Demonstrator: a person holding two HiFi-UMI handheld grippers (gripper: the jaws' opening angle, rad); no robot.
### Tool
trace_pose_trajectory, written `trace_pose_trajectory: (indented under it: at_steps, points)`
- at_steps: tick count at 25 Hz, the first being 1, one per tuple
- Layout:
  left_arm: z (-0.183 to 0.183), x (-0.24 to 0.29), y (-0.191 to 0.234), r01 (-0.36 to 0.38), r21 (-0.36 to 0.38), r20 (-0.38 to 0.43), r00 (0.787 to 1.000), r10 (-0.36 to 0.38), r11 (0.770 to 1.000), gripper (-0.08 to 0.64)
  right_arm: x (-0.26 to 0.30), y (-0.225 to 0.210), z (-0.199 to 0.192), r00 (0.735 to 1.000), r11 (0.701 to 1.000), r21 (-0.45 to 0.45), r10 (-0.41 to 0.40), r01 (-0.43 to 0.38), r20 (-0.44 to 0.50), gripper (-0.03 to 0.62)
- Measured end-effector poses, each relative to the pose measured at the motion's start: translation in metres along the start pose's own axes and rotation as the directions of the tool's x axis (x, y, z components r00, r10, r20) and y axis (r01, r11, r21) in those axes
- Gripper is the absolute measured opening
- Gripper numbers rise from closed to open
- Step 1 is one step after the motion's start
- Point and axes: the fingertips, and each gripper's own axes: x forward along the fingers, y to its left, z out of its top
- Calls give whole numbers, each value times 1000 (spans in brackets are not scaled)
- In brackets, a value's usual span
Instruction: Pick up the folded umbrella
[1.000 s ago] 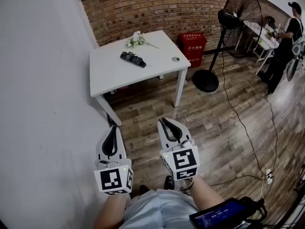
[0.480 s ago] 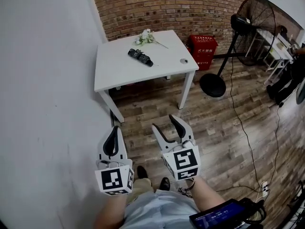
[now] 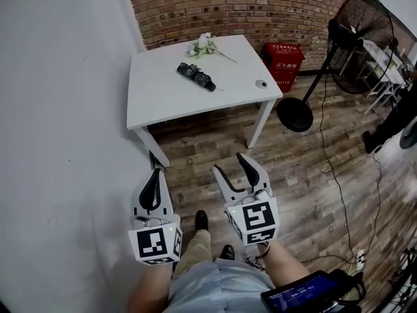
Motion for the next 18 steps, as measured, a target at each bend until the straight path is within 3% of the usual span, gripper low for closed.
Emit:
trace_pose_trajectory:
  at_steps: [6,18]
  points:
    - [-16,62,24,23,-14,-14,1000,-23,1000,6,60,-17,-6,999,1000,-5,-21,21,-25,235]
    - [-1,155,93,42,-28,21,999,-41,999,6,165,-32,43,998,998,-28,-62,63,20,225]
